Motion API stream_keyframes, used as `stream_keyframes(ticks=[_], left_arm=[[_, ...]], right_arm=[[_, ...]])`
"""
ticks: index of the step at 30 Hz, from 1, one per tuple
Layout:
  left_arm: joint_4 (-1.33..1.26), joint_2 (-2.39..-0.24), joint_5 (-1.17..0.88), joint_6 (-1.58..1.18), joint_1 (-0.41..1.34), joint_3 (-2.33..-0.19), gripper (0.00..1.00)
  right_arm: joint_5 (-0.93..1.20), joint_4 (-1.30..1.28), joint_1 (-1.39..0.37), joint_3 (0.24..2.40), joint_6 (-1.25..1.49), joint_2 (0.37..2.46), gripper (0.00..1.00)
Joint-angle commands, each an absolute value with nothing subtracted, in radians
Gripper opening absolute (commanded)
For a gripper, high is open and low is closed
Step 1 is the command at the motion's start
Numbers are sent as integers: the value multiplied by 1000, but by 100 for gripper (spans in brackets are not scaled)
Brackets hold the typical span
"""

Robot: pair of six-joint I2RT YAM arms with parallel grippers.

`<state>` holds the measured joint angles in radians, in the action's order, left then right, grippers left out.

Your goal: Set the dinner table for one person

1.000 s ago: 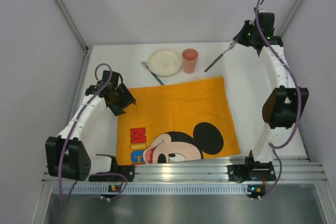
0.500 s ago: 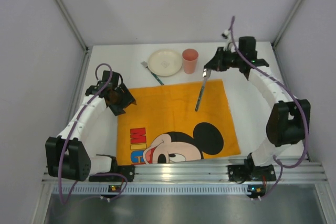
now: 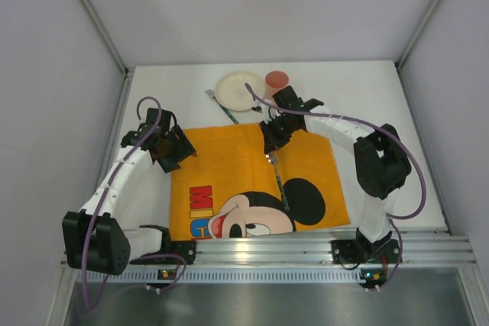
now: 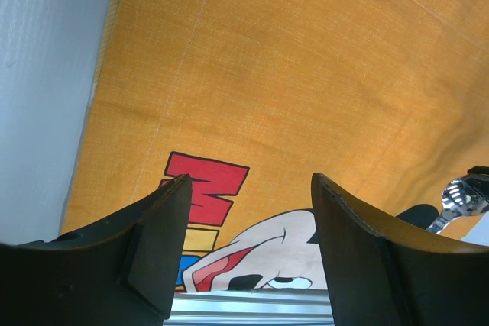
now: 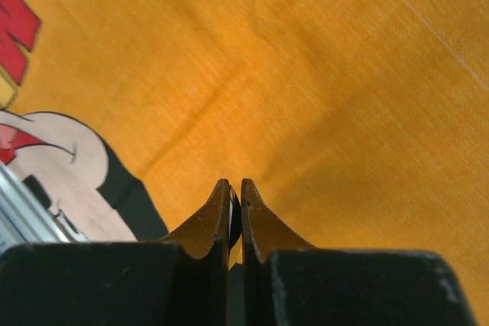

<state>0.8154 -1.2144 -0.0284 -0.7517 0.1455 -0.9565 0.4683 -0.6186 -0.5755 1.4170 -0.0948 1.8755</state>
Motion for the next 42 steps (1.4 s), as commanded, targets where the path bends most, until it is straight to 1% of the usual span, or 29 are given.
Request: stream_keyframes(ticks=[1,4,13,19,20,21,22,23,24,25,26,27,33,35,41,42], left_arm=[[811,-1187,-14,-729,150,-950,69],[807,-1203,-23,-726,150,-948,69],[804,-1250,-29,-707,150,-986,69],[790,-1264,-32,-710,150,-979,69],[784,-1269,-35,-712,150,-980,69],[784,-1276,-37,-712,150,-980,69],[779,-1282,-37,-713,150,-989,69],[778,-1287,-40,-712,150,-995,69],[773,-1301,-40,-710,150,-1000,69],[770,-1310,-41,-709,150,-1015,69],[766,-1328,-41,-707,150,-1031,69],[764,-1339,-40,-707,150,-1031,69],[724,-1452,-28,-698,150,-1118,69],[698,-1500,-32,-699,152,-1155,69],[638,-1747,-14,-700,178,-1370,68],[634,-1817,-14,-703,186,-1400,68]], right_arm=[[292,-652,-580,1376,-129,1884,0],[215,-621,-563,1309,-115,1881,0],[48,-614,-502,1318,-51,1904,0],[26,-615,-476,1336,-38,1910,0],[28,-617,-476,1341,-32,1910,4],[29,-620,-476,1344,-31,1907,12],[25,-621,-476,1353,-29,1902,22],[28,-624,-476,1356,-25,1898,44],[29,-626,-476,1358,-23,1881,56],[26,-627,-477,1361,-18,1872,64],[28,-630,-477,1362,-14,1849,93],[26,-630,-477,1364,-12,1848,100],[23,-644,-477,1390,50,1724,100],[64,-643,-477,1396,90,1700,100],[147,-627,-505,1342,176,1654,100],[150,-627,-509,1330,178,1641,100]])
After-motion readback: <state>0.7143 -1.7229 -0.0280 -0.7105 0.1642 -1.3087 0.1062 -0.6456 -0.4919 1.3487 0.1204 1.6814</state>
